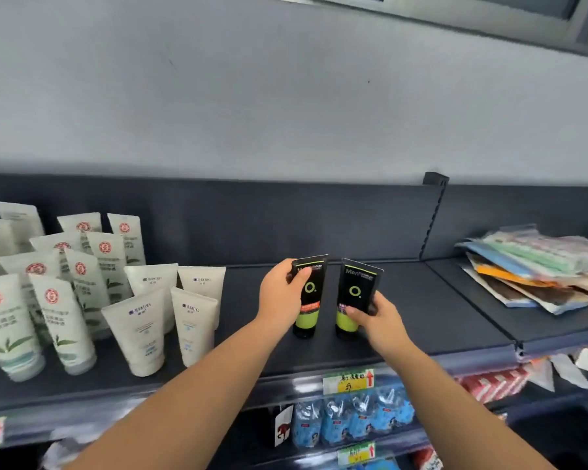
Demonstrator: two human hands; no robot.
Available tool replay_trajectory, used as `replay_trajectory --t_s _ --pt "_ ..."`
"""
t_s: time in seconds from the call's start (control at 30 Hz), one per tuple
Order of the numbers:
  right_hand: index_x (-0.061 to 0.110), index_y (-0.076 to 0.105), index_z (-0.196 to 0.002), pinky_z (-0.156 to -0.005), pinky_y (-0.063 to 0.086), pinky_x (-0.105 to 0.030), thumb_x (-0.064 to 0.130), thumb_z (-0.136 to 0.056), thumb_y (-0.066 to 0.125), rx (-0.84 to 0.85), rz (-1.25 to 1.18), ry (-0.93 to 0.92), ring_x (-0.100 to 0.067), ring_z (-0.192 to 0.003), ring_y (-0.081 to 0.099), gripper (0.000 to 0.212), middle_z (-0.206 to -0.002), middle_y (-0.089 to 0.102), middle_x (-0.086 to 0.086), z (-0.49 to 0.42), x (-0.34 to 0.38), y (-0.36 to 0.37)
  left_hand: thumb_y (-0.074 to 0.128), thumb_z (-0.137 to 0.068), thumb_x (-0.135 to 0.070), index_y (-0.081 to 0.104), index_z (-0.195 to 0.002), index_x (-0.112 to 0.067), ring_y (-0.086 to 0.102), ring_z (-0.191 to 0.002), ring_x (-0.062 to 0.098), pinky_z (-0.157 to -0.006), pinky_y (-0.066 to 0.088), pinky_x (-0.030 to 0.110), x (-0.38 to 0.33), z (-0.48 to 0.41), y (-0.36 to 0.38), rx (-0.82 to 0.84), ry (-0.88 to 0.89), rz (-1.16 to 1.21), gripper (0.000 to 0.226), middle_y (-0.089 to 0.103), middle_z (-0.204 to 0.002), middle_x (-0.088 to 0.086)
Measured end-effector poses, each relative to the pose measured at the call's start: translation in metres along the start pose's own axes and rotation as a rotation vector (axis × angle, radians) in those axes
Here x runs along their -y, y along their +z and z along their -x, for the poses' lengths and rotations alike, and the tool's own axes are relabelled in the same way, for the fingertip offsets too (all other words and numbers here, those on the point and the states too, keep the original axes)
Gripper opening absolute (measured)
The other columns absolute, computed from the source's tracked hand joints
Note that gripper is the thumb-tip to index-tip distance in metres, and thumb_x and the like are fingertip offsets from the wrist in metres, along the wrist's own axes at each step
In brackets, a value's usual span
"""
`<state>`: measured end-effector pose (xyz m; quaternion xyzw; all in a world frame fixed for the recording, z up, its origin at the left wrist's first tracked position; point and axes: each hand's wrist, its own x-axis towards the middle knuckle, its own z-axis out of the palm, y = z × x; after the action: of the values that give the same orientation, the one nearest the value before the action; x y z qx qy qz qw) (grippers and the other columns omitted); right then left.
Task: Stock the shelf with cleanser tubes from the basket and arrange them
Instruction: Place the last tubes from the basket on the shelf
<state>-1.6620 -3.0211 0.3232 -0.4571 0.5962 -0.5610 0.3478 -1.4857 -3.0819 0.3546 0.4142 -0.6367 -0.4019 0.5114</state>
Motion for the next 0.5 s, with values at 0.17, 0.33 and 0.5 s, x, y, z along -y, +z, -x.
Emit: replay_trajectory --t_s 0.17,0.33,0.5 --pt "0.023 0.057 -0.113 -0.087 0.051 -0.030 0.006 -0.089 0.067 0.038 0.023 -0.036 -0.013 -0.099 0.064 0.031 -0.106 0.068 0.004 -0.032 -0.009 -0.012 0.057 -0.096 -0.021 0.061 -0.088 -0.035 0.064 -0.089 0.003 -0.076 0.050 0.021 0.005 -0.018 0.016 -0.063 0.028 -0.085 0.016 0.068 -0.093 -0.010" --pt "0.023 0.056 -0.112 -0.089 0.052 -0.033 0.007 -0.091 0.064 0.097 0.026 -0.027 -0.012 -0.100 0.065 0.028 -0.106 0.068 0.005 -0.059 -0.018 -0.021 0.058 -0.095 -0.016 0.064 -0.097 -0.021 0.065 -0.087 0.007 -0.069 0.053 0.022 0.007 -0.040 0.027 -0.128 -0.025 -0.006 0.008 0.069 -0.092 -0.006" --pt "0.023 0.055 -0.117 -0.093 0.051 -0.033 0.013 -0.091 0.065 0.101 0.087 -0.031 -0.011 -0.103 0.064 0.029 -0.109 0.068 0.006 -0.076 -0.024 -0.016 0.060 -0.095 -0.023 0.063 -0.099 -0.028 0.066 -0.094 0.006 -0.085 0.053 0.030 0.017 -0.052 0.034 -0.114 -0.032 -0.056 0.008 0.070 -0.096 -0.012"
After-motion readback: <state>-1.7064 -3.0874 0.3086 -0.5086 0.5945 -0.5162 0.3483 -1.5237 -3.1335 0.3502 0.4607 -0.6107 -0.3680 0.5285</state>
